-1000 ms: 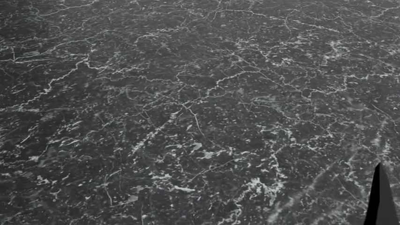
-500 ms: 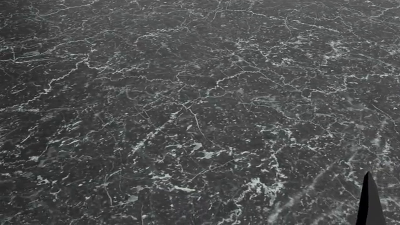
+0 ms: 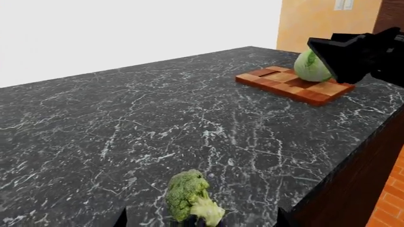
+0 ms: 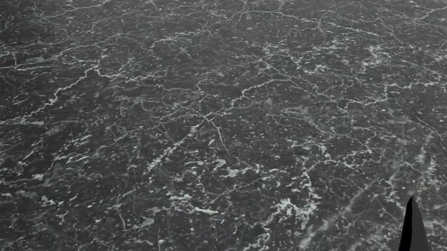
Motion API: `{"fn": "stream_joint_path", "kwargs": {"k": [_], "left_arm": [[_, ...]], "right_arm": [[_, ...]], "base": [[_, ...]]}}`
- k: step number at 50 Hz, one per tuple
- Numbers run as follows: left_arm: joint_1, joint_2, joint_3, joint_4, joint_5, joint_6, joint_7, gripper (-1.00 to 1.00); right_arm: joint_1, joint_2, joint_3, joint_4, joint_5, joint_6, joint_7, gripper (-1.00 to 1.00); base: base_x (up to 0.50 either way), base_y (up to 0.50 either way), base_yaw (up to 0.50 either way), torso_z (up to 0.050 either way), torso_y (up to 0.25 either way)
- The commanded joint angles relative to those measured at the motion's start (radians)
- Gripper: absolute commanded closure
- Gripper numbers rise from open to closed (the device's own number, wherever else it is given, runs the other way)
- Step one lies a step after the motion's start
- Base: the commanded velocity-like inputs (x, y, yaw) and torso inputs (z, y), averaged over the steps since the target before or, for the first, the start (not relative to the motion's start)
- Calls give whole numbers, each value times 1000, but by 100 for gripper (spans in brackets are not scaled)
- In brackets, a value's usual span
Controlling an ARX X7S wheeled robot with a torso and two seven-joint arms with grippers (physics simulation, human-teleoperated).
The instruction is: Place the broccoli and the cabbage on separate cutting boards.
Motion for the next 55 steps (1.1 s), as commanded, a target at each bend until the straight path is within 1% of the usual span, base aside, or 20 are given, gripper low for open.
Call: {"fn": "stream_joint_path", "kwargs": {"k": [1, 6, 7, 8, 9, 10, 11, 12, 13, 15, 20, 23, 27, 35, 43, 55], "left_arm": [[7, 30, 12, 0, 33, 0, -4, -100], [11, 38, -7, 0, 24, 0, -4, -100], [-127, 102, 143, -29, 174, 20, 6, -100], [-277, 153, 293, -179, 324, 0, 156, -100], [-387, 3, 443, -293, 474, 150, 306, -100], [-411, -147, 593, -317, 624, 300, 456, -100], [-495, -169, 743, -314, 774, 450, 606, -100], [-535, -170, 893, -315, 924, 596, 756, -100], [-572, -173, 998, -321, 1074, 598, 844, -100], [-610, -180, 987, -329, 1374, 602, 816, -100], [-665, -211, 977, -327, 1306, 604, 759, -100], [-703, -213, 982, -331, 1270, 605, 732, -100], [-720, -203, 1002, -333, 1270, 593, 731, -100], [-655, -199, 1030, -308, 1288, 582, 753, -100], [-540, -192, 1063, -313, 1383, 565, 834, -100], [-494, -175, 1110, -333, 1429, 546, 867, -100]], "right_arm": [[7, -41, -10, 24, -54, -12, -45, -100], [14, -42, -33, 27, -66, -13, -45, -100], [16, -45, -41, 30, -74, -14, -48, -100], [18, -45, -45, 31, -75, -14, -48, -100], [20, -47, -51, 34, -80, -15, -50, -100], [23, -47, -55, 34, -79, -15, -48, -100], [26, -47, -61, 35, -79, -15, -46, -100], [27, -51, -68, 41, -89, -18, -53, -100], [29, -56, -74, 45, -95, -21, -58, -100], [31, -54, -79, 42, -96, -19, -53, -100], [26, -69, -90, 48, -110, -28, -65, -100], [26, -69, -91, 50, -109, -30, -63, -100], [23, -78, -100, 58, -125, -36, -73, -100], [18, -74, -99, 51, -114, -34, -61, -100], [13, -79, -104, 59, -123, -41, -69, -100], [21, -83, -129, 67, -140, -44, -71, -100]], "base": [[0, 0, 0, 0, 0], [0, 0, 0, 0, 0], [0, 0, 0, 0, 0], [0, 0, 0, 0, 0], [0, 0, 0, 0, 0], [0, 0, 0, 0, 0], [0, 0, 0, 0, 0], [0, 0, 0, 0, 0], [0, 0, 0, 0, 0], [0, 0, 0, 0, 0], [0, 0, 0, 0, 0], [0, 0, 0, 0, 0], [0, 0, 0, 0, 0], [0, 0, 0, 0, 0], [0, 0, 0, 0, 0], [0, 0, 0, 0, 0]]}}
